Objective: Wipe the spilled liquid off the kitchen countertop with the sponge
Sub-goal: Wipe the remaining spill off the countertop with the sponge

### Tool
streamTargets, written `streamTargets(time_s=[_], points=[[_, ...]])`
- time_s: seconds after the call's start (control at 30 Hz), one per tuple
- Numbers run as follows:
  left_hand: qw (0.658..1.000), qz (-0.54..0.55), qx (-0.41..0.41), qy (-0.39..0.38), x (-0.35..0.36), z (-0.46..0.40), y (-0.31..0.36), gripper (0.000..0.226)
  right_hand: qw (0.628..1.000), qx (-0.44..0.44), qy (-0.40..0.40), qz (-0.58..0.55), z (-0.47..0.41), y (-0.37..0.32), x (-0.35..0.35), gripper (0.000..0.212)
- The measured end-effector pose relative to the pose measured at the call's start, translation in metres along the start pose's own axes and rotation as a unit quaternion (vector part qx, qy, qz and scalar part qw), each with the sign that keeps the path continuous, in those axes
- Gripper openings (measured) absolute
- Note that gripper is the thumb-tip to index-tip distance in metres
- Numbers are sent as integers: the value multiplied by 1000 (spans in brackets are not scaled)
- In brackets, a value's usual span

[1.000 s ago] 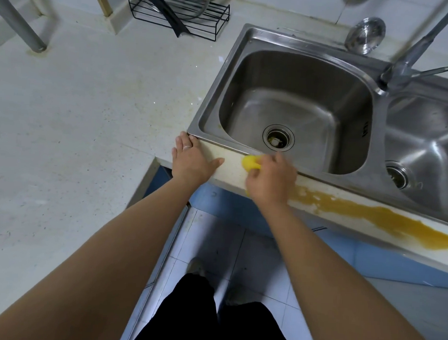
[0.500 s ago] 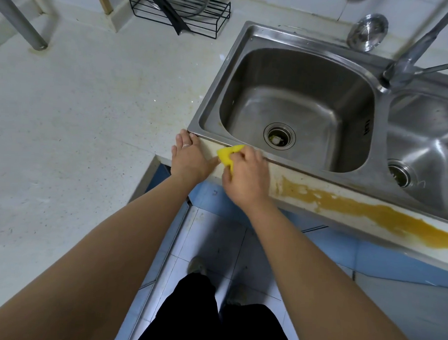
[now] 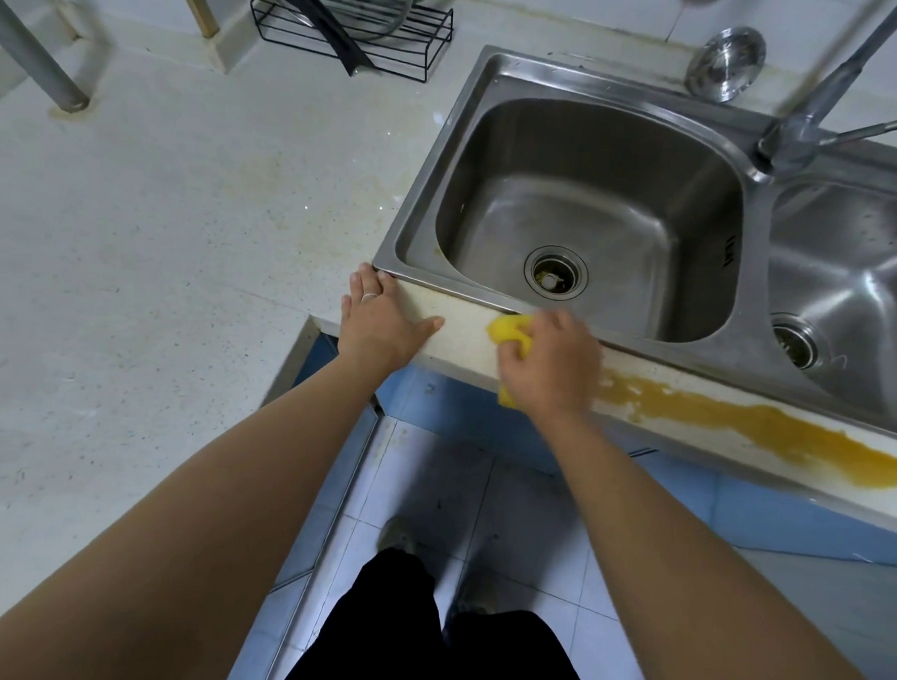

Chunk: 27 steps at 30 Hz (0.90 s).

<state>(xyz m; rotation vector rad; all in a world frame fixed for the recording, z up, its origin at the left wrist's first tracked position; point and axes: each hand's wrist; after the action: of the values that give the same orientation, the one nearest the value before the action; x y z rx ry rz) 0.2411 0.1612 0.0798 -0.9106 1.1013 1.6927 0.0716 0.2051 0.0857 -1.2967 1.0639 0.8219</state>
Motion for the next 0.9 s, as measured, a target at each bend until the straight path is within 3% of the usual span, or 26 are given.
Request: streamTargets(time_s=[0.07,0.1,0.23,0.3,0.47,0.5,0.7,0.9], points=[[1000,-4,-7,-4,-2,2,2,94,998,67,15,-2,1,16,-7,25],[1000,-4,-14,-7,-2,4,4,95,998,61,12,0,1,14,-7,25],[1000,-5,-6,-16,8,23,37,84,997,-74,-26,-2,4,-11,4,30],[1000,12,8,-17,16,31,56,72,996,-84,-33,14,5,-3,2,31],[999,16,29,-41,31,45,93,77,990,138,32,-8,13,65,-28,26],[999,9,27,-41,33,47,96,79,988,151,33,0,14,67,-29,26],[999,14,12,-35,39,45,98,82,999,-44,4,-8,21,41,-10,29],[999,2,24,-33,42,42,93,84,987,151,50,-3,17,88,-33,26]])
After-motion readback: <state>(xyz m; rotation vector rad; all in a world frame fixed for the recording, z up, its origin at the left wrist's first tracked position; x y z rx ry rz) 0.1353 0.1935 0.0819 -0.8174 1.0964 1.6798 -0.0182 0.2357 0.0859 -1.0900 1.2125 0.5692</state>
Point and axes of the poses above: each hand's wrist, its own z-axis away from the middle knuckle, its own x-axis out of the palm, y = z × x
